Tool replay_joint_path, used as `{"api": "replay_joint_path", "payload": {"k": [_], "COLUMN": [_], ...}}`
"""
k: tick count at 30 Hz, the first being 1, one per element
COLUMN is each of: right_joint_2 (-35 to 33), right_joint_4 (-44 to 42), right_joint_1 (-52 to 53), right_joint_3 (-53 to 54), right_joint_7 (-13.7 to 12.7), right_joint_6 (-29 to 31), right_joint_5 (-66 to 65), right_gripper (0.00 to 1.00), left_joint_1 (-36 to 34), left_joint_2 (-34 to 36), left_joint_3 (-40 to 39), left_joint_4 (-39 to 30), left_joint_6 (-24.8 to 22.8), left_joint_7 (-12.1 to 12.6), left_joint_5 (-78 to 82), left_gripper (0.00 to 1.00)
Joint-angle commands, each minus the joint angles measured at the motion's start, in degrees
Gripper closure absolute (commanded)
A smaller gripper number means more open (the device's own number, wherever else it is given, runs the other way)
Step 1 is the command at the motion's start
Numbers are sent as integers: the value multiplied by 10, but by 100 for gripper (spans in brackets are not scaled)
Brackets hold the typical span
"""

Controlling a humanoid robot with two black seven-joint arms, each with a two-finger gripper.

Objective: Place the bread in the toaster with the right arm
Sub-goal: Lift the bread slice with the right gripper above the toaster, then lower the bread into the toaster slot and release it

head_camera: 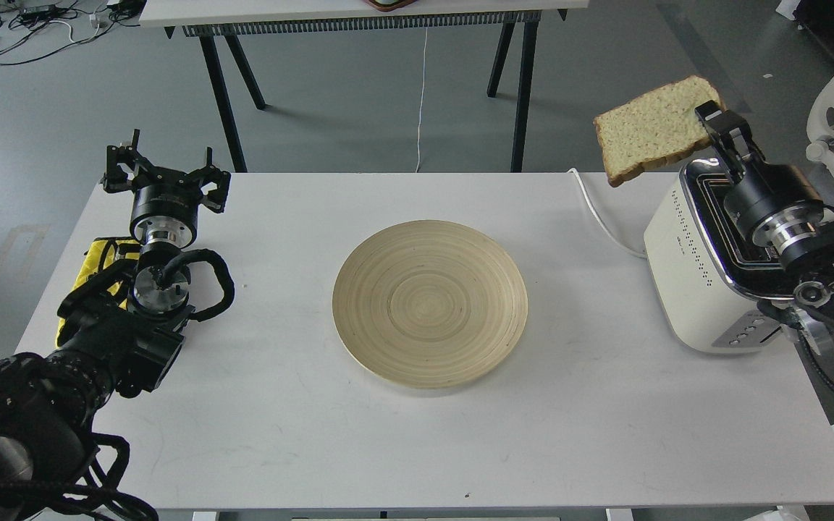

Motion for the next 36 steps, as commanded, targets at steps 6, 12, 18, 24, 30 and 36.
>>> {"api": "replay_joint_path", "payload": {"k": [6, 12, 18, 24, 30, 36], "right_joint_2": [-163, -216, -207, -159, -130, -114], "right_joint_4": [6, 1, -32, -81, -105, -109], "right_joint_1": [-1, -5, -8, -8, -8, -8], "right_joint_3": [-6, -30, -72, -97, -116, -135], "right_joint_7": [27, 37, 41, 41, 41, 41], "right_joint_6": [0, 0, 0, 0, 0, 0], "right_joint_5": [-30, -83, -111, -112, -112, -113], "right_gripper": [90, 90, 90, 90, 90, 90], "left_joint_1": [0, 0, 0, 0, 0, 0], "left_joint_2": [0, 0, 0, 0, 0, 0], "left_joint_3": [0, 0, 0, 0, 0, 0], "left_joint_4": [0, 1, 1, 1, 0, 0], "left_joint_6": [0, 0, 0, 0, 0, 0], "left_joint_7": [0, 0, 0, 0, 0, 0], "left_joint_5": [-1, 0, 0, 0, 0, 0], "left_gripper": [0, 0, 0, 0, 0, 0]}}
